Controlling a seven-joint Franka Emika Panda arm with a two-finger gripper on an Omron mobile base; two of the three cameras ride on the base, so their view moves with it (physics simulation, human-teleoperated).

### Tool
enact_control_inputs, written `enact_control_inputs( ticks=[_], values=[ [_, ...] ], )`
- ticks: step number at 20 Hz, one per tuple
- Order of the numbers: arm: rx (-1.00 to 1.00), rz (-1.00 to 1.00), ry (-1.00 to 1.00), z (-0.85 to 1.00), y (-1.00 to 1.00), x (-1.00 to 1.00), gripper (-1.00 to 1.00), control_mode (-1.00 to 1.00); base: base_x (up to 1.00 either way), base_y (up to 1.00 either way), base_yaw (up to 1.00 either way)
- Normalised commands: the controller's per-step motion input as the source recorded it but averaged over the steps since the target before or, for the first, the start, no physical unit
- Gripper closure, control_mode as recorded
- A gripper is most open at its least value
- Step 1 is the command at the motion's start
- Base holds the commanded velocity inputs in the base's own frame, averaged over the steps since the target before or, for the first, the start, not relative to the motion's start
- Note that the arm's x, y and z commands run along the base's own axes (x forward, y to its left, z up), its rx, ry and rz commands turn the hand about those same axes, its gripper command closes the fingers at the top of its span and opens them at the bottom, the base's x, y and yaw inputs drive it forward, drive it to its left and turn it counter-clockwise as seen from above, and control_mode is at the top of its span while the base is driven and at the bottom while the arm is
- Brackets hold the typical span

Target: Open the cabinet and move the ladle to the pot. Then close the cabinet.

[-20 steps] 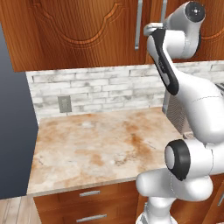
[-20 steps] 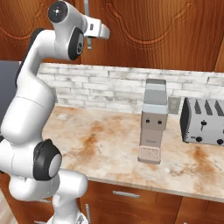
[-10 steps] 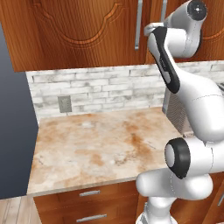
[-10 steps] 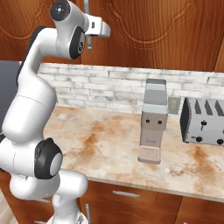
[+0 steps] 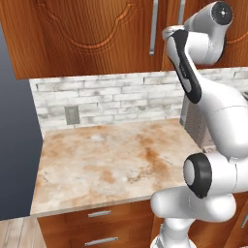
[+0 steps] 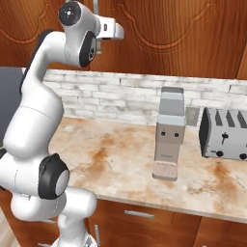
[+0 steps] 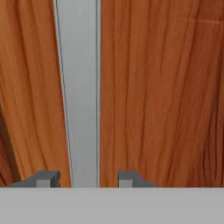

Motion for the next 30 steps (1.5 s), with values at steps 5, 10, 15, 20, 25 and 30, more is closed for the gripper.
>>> enact_control_inputs(
  ticks=[5, 10, 15, 20, 25, 30],
  values=[
    [0.03, 0.00, -0.10, 0.00, -0.82, 0.01, 1.00, -1.00, 0.00, 0.00, 0.00],
    [0.05, -0.02, -0.08, 0.00, -0.92, -0.04, 1.00, -1.00, 0.00, 0.00, 0.00],
    [0.06, -0.06, -0.04, 0.00, -1.00, -0.57, 1.00, -1.00, 0.00, 0.00, 0.00],
    [0.06, -0.08, -0.01, 0.00, -1.00, -0.98, 1.00, -1.00, 0.00, 0.00, 0.00],
    [0.06, -0.08, 0.00, 0.00, -1.00, -1.00, 1.00, -1.00, 0.00, 0.00, 0.00],
    [0.05, -0.09, 0.00, 0.00, -1.00, -1.00, 1.00, -1.00, 0.00, 0.00, 0.00]
  ],
)
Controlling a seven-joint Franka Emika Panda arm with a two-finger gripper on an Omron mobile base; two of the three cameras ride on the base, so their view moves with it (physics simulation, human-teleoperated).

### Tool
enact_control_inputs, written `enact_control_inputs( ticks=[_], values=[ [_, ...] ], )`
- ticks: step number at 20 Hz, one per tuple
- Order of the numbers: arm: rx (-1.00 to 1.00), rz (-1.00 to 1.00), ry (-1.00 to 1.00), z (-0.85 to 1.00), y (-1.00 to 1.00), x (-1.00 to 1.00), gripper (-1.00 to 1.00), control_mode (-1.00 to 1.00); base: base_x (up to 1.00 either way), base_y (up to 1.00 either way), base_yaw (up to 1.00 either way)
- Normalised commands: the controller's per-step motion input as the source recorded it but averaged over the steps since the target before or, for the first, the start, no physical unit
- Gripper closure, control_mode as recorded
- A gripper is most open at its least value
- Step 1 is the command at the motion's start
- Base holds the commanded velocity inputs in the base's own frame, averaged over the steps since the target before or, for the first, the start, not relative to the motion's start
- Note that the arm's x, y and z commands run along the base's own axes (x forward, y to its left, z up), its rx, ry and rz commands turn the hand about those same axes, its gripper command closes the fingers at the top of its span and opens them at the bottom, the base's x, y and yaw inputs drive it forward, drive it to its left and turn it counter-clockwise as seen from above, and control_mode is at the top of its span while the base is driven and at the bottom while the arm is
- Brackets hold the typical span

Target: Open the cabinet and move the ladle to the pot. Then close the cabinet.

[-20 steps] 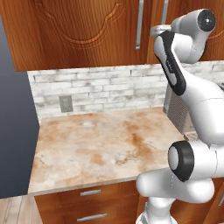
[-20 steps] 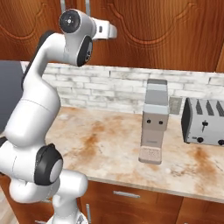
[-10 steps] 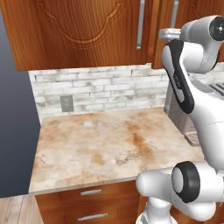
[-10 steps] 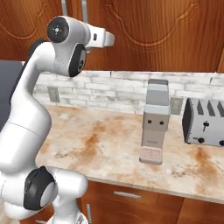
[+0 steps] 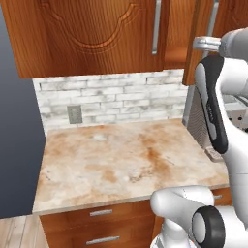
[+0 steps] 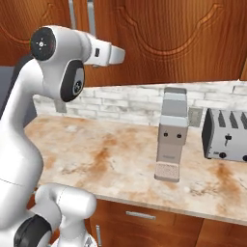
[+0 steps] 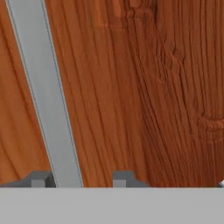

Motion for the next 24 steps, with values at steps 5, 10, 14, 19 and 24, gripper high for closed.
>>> enact_control_inputs(
  ticks=[5, 10, 14, 19, 24],
  values=[
    [0.06, -0.09, 0.00, 0.00, -1.00, -1.00, 1.00, -1.00, 0.00, 0.00, 0.00],
    [0.06, -0.09, 0.00, 0.00, -1.00, -1.00, 1.00, -1.00, 0.00, 0.00, 0.00],
    [0.06, -0.08, 0.00, 0.00, -1.00, -1.00, 1.00, -1.00, 0.00, 0.00, 0.00],
    [0.05, -0.06, 0.00, -0.01, -1.00, -0.98, 1.00, -1.00, 0.00, 0.00, 0.00],
    [0.05, -0.01, 0.00, -0.05, -0.46, -0.97, -1.00, -1.00, 0.00, 0.00, 0.00]
  ],
)
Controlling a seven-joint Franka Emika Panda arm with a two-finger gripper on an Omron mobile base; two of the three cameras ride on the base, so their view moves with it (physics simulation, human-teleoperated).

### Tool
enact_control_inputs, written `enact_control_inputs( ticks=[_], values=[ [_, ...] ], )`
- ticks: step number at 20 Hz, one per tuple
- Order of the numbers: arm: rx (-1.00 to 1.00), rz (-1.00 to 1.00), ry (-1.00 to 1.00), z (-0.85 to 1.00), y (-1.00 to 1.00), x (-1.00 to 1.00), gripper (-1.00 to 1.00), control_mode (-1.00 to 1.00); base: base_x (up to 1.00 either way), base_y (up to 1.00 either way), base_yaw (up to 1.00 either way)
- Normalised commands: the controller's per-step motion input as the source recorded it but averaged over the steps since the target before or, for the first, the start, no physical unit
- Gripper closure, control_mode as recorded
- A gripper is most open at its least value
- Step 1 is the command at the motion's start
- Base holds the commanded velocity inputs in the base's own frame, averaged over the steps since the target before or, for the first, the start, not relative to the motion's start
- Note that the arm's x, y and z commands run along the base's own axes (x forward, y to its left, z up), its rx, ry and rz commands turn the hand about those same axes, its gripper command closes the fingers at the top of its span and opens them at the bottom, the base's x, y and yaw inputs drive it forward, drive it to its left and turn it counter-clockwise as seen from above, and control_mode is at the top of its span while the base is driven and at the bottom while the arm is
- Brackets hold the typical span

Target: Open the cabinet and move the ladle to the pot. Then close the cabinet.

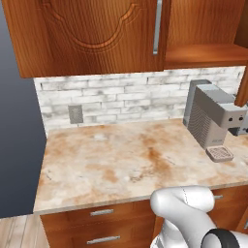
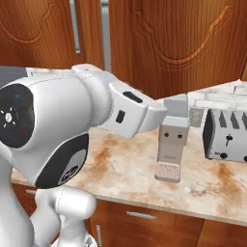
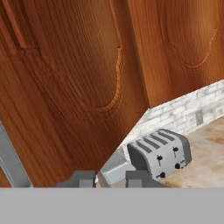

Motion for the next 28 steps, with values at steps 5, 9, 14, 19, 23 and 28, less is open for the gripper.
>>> enact_control_inputs(
  ticks=[5, 9, 14, 19, 23, 28],
  values=[
    [0.00, 0.00, 0.00, -0.14, 0.76, -1.00, -1.00, -1.00, 0.00, 0.00, 0.00],
    [0.00, 0.00, 0.00, -0.09, 1.00, -0.80, -1.00, -1.00, 0.00, 0.00, 0.00],
    [0.00, -0.01, 0.00, 0.00, 1.00, -0.04, -1.00, -1.00, 0.00, 0.00, 0.00],
    [0.00, -0.06, 0.01, 0.00, 0.84, 0.75, -1.00, -1.00, 0.00, 0.00, 0.00],
    [0.00, -0.08, 0.00, 0.00, 0.37, 1.00, -1.00, -1.00, 0.00, 0.00, 0.00],
    [0.00, -0.10, 0.00, 0.00, 0.08, 0.97, -1.00, -1.00, 0.00, 0.00, 0.00]
  ],
)
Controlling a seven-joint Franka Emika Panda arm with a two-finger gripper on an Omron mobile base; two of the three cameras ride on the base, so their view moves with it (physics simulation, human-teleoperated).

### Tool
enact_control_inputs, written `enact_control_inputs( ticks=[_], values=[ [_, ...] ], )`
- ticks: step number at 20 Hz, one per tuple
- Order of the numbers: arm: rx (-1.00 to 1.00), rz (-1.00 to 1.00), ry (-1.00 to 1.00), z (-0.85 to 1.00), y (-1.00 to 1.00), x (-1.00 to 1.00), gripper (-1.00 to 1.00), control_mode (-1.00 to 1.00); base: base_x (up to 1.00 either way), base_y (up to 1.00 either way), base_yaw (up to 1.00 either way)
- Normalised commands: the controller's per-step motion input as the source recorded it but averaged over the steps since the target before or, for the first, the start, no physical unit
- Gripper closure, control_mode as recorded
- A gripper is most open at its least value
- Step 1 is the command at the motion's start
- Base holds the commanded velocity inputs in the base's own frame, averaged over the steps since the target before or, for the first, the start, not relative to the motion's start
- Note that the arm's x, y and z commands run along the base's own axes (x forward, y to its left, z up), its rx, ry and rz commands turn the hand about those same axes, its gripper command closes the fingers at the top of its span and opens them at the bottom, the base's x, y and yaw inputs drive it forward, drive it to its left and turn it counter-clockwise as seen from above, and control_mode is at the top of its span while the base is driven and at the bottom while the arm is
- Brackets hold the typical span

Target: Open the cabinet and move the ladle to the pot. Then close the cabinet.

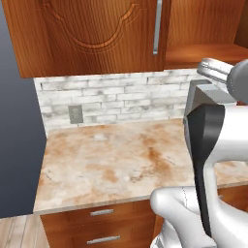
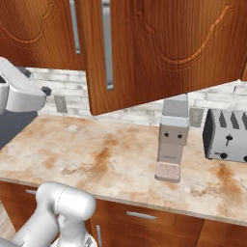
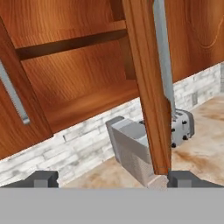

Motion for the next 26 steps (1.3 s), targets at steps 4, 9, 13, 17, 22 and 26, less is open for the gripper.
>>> enact_control_inputs(
  ticks=[4, 9, 13, 17, 22, 26],
  values=[
    [0.00, -0.12, 0.00, 0.00, 0.00, 0.69, -1.00, -1.00, 0.00, 0.00, 0.00],
    [0.00, -0.12, -0.01, 0.00, 0.00, 0.52, -1.00, -1.00, 0.00, 0.00, 0.00],
    [0.00, -0.14, -0.05, 0.00, -0.01, 0.29, -1.00, -1.00, 0.00, 0.00, 0.00],
    [0.00, -0.21, -0.04, 0.02, -0.24, 0.24, -1.00, -1.00, 0.00, 0.00, 0.00],
    [0.00, -0.22, -0.04, 0.05, -0.42, 0.22, -1.00, -1.00, 0.00, 0.00, 0.00],
    [0.00, -0.20, -0.05, 0.10, -0.53, 0.22, -1.00, -1.00, 0.00, 0.00, 0.00]
  ],
)
